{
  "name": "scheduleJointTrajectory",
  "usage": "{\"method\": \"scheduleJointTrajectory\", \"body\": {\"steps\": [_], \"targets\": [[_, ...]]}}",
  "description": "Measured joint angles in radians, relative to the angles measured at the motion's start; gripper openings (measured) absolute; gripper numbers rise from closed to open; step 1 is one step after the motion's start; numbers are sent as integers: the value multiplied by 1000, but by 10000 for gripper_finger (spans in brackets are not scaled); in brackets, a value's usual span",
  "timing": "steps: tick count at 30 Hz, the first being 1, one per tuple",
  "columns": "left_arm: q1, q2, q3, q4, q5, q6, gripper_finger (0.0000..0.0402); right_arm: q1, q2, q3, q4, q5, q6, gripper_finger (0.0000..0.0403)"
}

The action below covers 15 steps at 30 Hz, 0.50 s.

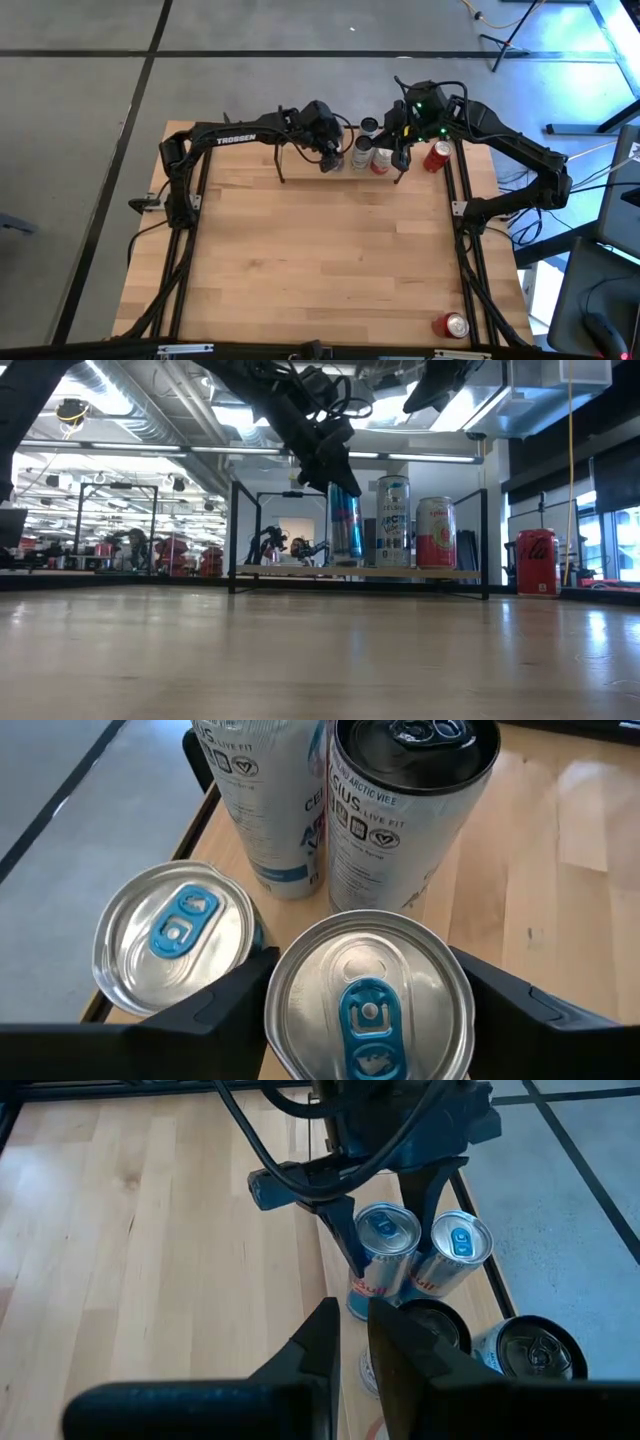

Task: Place canned beverage on shelf
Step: Align the blue soda can with the other blue soda can on the shelf

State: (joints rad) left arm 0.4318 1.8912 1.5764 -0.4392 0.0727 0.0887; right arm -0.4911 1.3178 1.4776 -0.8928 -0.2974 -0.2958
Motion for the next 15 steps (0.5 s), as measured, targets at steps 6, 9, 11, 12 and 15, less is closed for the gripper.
{"method": "scheduleJointTrajectory", "body": {"steps": [6, 9, 11, 12, 15], "targets": [[-3, -1, 1, 30, 1, 1, 264, 0, 0, 0, 0, 0, 0, 46], [-3, -1, 1, 40, 1, 1, 265, 0, 0, 0, 0, 1, 0, 46], [-3, -1, 1, 41, 1, 2, 266, 0, 0, 0, 0, 1, 0, 46], [-3, -1, 1, 40, 1, 2, 266, 0, 0, 0, 0, 1, 0, 46], [-3, -1, 2, 51, 0, 2, 267, 0, 0, 0, 0, 1, 0, 46]]}}
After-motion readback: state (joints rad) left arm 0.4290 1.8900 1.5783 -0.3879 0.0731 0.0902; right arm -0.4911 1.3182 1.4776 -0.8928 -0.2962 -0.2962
